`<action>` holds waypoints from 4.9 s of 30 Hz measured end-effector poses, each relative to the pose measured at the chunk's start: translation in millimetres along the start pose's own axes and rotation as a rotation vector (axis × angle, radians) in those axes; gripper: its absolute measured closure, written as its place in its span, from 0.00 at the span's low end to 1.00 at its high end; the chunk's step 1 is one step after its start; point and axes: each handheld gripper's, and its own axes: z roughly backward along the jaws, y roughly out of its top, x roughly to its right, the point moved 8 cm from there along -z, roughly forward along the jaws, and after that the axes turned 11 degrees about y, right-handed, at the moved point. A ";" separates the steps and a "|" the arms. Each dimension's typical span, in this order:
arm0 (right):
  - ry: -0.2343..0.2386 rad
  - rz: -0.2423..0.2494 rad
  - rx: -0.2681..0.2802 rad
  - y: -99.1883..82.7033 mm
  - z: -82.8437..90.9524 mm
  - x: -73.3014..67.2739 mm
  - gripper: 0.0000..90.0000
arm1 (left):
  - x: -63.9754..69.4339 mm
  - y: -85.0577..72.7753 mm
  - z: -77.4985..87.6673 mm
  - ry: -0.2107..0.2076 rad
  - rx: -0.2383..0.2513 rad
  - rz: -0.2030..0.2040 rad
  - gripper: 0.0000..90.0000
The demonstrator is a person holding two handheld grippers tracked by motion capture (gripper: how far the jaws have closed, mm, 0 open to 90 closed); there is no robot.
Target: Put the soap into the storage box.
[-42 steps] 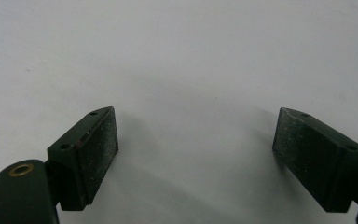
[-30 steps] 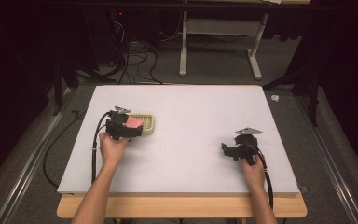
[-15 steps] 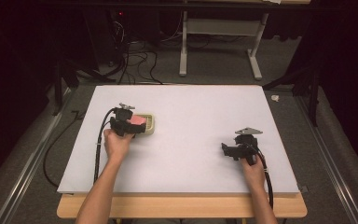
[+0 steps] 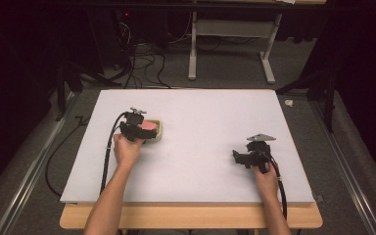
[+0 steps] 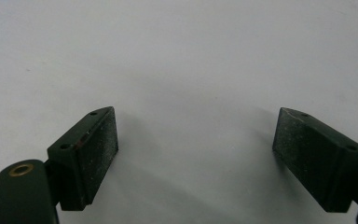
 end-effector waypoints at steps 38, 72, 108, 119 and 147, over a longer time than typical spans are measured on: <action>-0.001 0.000 0.000 0.0 0.0 -0.1 0.16 | -9.4 2.7 -0.3 0.002 0.022 0.037 0.10; 0.000 0.000 0.000 0.0 0.0 -0.1 0.16 | -7.7 3.6 53.5 -0.041 0.171 -0.021 0.15; 0.000 0.001 0.000 0.0 0.0 -0.1 0.16 | 3.1 -15.6 86.8 -0.109 0.239 -0.023 0.15; 0.000 0.001 0.000 0.0 0.0 -0.1 0.16 | 8.1 -19.6 97.9 -0.137 0.262 -0.020 0.15; -0.001 0.000 0.000 -0.1 0.1 -0.2 0.16 | 28.6 -33.9 103.2 -0.194 0.261 -0.053 0.16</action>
